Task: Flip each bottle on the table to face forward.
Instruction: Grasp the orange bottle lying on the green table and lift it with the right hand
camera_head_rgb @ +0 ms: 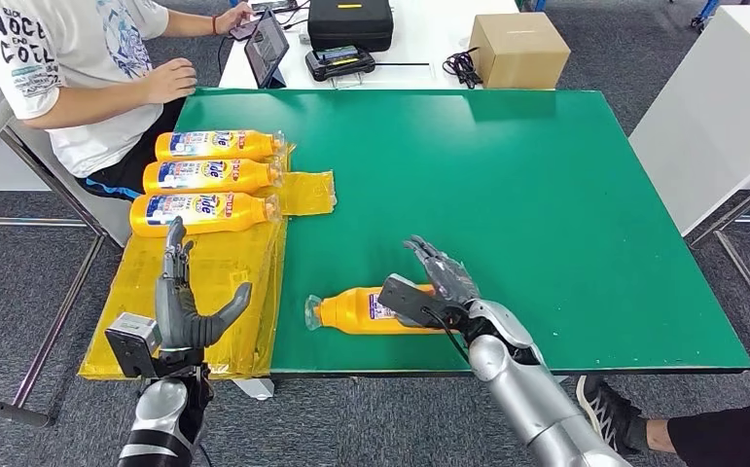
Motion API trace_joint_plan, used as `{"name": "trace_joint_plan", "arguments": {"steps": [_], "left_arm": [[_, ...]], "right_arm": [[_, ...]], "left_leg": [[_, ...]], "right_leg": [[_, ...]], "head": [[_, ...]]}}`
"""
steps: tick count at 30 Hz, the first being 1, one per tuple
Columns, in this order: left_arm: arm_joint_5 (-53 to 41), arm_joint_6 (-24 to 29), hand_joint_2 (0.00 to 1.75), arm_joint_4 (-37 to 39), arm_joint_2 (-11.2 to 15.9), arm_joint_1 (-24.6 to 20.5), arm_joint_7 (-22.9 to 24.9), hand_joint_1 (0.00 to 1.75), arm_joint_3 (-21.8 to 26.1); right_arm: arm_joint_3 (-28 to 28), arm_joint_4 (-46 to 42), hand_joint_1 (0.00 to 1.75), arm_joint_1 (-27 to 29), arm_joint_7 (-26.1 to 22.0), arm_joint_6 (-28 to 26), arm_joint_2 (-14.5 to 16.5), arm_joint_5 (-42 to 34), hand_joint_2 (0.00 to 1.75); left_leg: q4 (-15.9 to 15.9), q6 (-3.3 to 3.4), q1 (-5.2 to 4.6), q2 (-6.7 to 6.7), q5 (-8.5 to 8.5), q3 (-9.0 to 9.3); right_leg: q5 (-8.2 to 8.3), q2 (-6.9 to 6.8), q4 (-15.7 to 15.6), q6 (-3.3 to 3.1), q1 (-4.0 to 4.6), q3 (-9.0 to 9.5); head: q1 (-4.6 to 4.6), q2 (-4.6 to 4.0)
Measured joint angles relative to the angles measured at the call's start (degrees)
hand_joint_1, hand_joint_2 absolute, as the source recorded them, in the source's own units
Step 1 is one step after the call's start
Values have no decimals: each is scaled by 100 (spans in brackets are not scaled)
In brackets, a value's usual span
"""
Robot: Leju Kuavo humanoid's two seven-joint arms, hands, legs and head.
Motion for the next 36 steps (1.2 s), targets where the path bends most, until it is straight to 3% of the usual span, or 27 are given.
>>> {"name": "trace_joint_plan", "arguments": {"steps": [9, 15, 29, 36], "left_arm": [[-22, -86, 175, 371, -4, -211, -48, 0, -107], [-16, -116, 175, 521, -3, -293, -74, 0, -132], [14, -106, 175, 682, -2, -341, -80, 0, -138], [31, -157, 175, 719, -2, -372, -75, 0, -143]], "right_arm": [[393, 670, 0, -445, -485, 562, -15, -1149, 175], [508, 639, 0, -558, -583, 907, -246, -1744, 175], [671, 415, 0, -665, -577, 1083, -677, -1954, 175], [939, 222, 0, -964, -351, 1541, -1144, -2157, 175]], "left_leg": [[3, 4, 0, -2, 4, 0], [3, 4, -1, -5, 3, -2], [3, 5, -3, -4, 3, -2], [3, 6, -10, -6, 4, -4]], "right_leg": [[1, -1, 1, 1, 0, 0], [0, -1, 0, 2, -1, 0], [1, -1, 1, 2, -1, 0], [3, -2, 1, 4, -8, 1]], "head": [[-1, 0], [-1, 0], [-1, 0], [-1, 0]]}}
